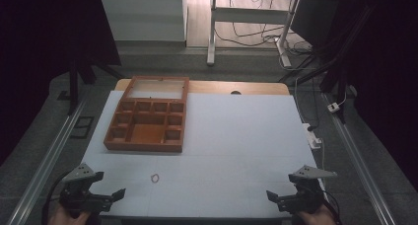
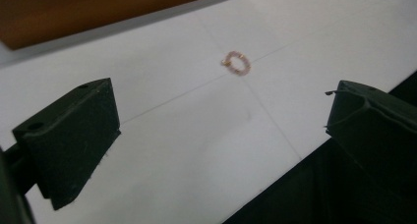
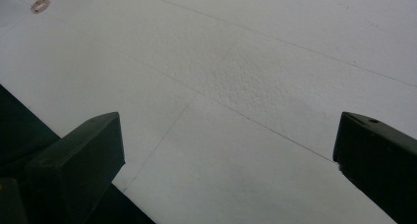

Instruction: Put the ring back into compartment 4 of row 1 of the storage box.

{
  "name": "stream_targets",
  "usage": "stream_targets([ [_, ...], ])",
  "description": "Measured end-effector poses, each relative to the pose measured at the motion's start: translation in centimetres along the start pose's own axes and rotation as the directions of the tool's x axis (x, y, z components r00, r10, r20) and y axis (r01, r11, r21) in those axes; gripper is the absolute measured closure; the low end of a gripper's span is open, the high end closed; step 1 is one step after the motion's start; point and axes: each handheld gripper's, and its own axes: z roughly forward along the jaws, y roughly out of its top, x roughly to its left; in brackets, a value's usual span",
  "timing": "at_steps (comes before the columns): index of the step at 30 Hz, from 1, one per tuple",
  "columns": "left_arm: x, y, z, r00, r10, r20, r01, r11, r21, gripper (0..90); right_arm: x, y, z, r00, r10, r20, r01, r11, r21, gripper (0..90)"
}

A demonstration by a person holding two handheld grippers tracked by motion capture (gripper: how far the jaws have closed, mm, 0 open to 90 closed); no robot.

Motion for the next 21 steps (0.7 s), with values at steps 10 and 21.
stream_targets([
  [10,-0.1,1.5,1.7,0.9984,0.050,0.026,-0.049,0.9984,-0.029,0.0,0.2,0.1,0.1,0.9998,-0.019,0.007,0.019,1.000,0.018,0.0],
  [21,-1.0,3.7,5.1,0.9951,0.074,0.064,-0.074,0.9972,-0.006,0.0,0.3,0.1,0.3,0.9997,-0.025,0.007,0.025,0.999,0.025,0.0],
])
